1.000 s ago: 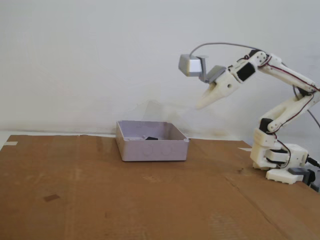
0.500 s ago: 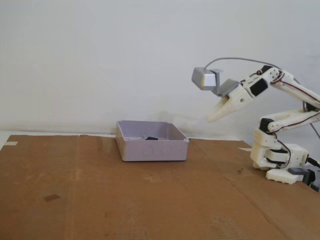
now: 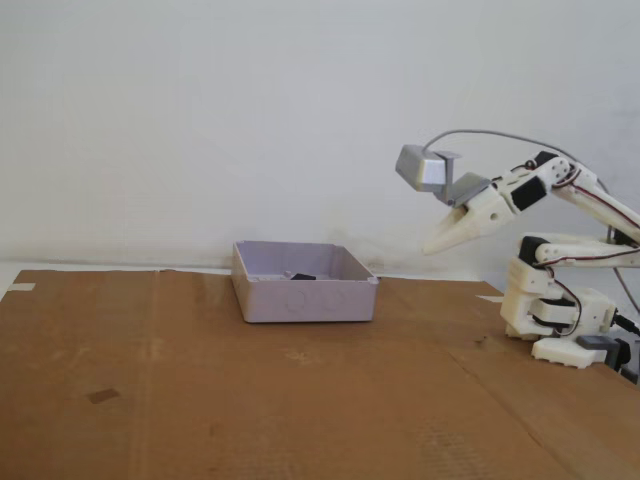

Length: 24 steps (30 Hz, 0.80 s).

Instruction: Grasp a block and put it in the box.

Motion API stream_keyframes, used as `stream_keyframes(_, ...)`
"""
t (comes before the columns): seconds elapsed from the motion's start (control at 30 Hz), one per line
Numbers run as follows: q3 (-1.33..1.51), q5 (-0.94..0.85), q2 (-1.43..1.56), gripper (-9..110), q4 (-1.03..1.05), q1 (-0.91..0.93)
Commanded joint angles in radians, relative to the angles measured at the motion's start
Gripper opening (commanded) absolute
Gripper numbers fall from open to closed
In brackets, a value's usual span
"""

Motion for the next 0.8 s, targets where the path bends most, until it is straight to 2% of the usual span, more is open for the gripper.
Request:
stream_keyframes(0.0,0.006,-0.009,0.058,0,-0.017,-0.048)
stream_keyframes(0.53,0.224,-0.008,0.356,0,-0.017,-0.12)
stream_keyframes(0.77,0.253,-0.009,0.357,0,-0.008,-0.152)
